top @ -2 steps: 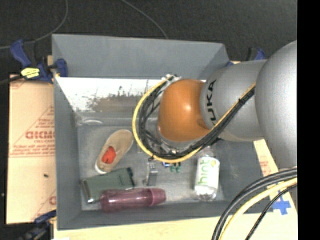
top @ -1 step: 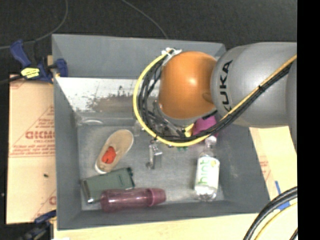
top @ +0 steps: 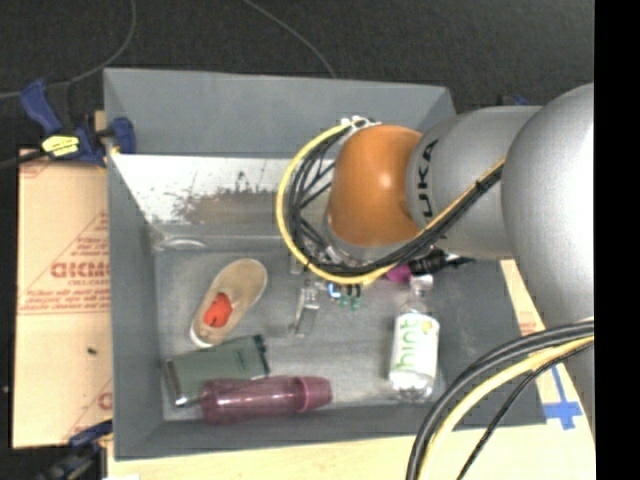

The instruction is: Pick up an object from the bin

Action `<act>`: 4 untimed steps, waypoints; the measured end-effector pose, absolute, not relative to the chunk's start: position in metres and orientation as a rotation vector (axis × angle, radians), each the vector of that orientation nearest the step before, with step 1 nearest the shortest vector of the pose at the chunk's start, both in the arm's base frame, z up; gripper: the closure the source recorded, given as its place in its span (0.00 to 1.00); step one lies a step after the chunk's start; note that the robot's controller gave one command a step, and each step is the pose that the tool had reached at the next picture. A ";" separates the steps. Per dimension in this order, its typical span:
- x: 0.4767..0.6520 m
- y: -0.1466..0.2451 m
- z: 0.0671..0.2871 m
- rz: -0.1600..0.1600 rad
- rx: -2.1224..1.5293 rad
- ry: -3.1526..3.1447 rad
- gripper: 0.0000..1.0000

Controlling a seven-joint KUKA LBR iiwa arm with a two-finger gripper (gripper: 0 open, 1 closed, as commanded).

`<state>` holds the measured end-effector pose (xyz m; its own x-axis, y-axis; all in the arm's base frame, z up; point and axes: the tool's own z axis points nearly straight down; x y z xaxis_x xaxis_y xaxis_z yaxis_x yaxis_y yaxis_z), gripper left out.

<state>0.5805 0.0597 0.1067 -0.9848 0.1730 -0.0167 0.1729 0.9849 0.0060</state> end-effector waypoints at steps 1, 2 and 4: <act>0.633 0.089 0.125 0.005 -0.023 3.117 0.00; 0.651 0.128 0.083 0.002 -0.197 3.111 0.00; 0.616 0.127 0.076 0.011 0.145 3.101 1.00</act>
Offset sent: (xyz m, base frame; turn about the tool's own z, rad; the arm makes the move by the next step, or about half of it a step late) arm 0.0691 0.0706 -0.0253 -0.2997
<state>0.6159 0.1272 0.0755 -0.9949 0.0935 -0.0369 0.0932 0.9956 0.0088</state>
